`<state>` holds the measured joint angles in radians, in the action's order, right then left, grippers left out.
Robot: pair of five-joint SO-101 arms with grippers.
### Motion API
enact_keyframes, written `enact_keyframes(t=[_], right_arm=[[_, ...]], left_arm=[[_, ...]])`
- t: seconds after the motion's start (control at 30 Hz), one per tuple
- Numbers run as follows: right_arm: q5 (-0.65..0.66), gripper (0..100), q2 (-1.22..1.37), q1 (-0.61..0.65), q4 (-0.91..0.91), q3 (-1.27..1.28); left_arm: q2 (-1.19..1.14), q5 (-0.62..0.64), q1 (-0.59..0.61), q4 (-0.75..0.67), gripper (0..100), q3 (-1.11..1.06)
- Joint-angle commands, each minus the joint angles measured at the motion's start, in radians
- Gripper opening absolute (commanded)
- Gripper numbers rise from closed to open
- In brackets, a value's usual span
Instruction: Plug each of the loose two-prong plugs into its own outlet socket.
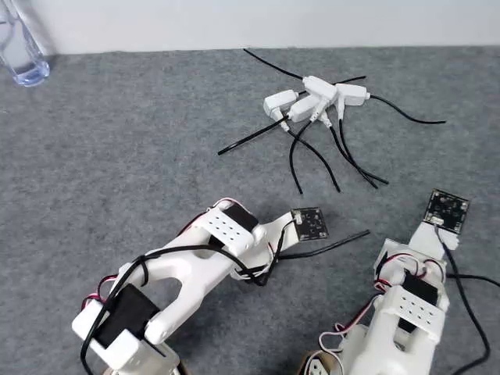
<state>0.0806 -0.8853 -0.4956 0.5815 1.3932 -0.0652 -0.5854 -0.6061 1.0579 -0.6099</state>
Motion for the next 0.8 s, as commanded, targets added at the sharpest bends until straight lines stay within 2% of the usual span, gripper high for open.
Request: enact_keyframes(t=[0.0, 0.17, 0.6, 0.67, 0.77], right_arm=[[0.014, 19.3, -0.005, 0.013, -0.018, -0.008], [0.014, 19.3, -0.005, 0.013, -0.018, -0.008], [0.014, 19.3, -0.005, 0.013, -0.018, -0.008], [0.014, 19.3, -0.005, 0.013, -0.018, -0.008], [0.014, 19.3, -0.005, 0.028, -0.018, -0.008]], left_arm=[[0.015, -0.187, 0.038, 0.051, 1, 0.071], [0.006, -0.307, 0.132, 0.054, 1, 0.151], [0.005, -0.341, 0.146, 0.051, 2, 0.148], [0.005, -0.338, 0.146, 0.055, 6, 0.148], [0.005, -0.324, 0.152, 0.057, 18, 0.148]])
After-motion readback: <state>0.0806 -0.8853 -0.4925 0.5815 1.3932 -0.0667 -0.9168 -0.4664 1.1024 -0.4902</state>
